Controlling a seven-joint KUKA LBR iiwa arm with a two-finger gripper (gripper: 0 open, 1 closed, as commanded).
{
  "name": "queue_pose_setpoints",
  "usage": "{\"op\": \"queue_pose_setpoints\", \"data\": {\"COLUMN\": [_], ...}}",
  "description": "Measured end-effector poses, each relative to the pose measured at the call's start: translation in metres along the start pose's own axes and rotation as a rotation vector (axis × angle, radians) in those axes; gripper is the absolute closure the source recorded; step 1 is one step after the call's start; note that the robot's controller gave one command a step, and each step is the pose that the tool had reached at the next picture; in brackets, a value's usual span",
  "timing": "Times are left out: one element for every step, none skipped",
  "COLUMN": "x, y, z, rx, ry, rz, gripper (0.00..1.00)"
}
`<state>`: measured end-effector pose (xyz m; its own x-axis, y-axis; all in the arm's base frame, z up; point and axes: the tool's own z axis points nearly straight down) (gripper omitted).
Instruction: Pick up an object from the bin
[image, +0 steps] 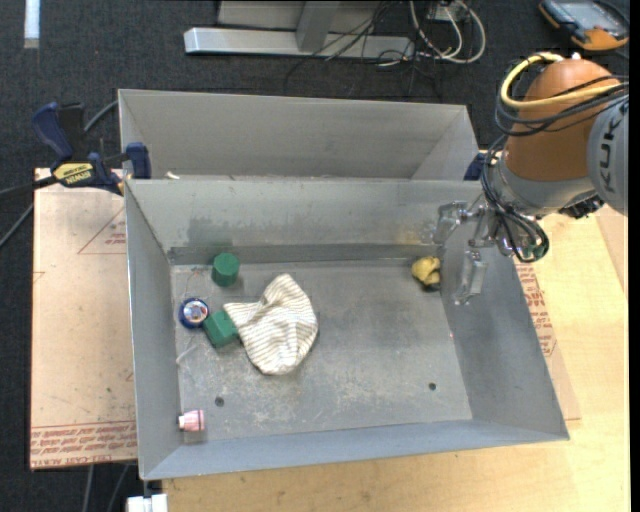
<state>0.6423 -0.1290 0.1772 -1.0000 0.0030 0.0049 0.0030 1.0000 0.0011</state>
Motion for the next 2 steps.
{"op": "queue_pose_setpoints", "data": {"x": [-0.002, -0.007], "y": [0.001, -0.019], "z": [-0.005, 0.107], "rx": [0.001, 0.000], "ry": [-0.008, -0.003], "rz": [-0.004, 0.118], "gripper": [0.00, 0.00]}}
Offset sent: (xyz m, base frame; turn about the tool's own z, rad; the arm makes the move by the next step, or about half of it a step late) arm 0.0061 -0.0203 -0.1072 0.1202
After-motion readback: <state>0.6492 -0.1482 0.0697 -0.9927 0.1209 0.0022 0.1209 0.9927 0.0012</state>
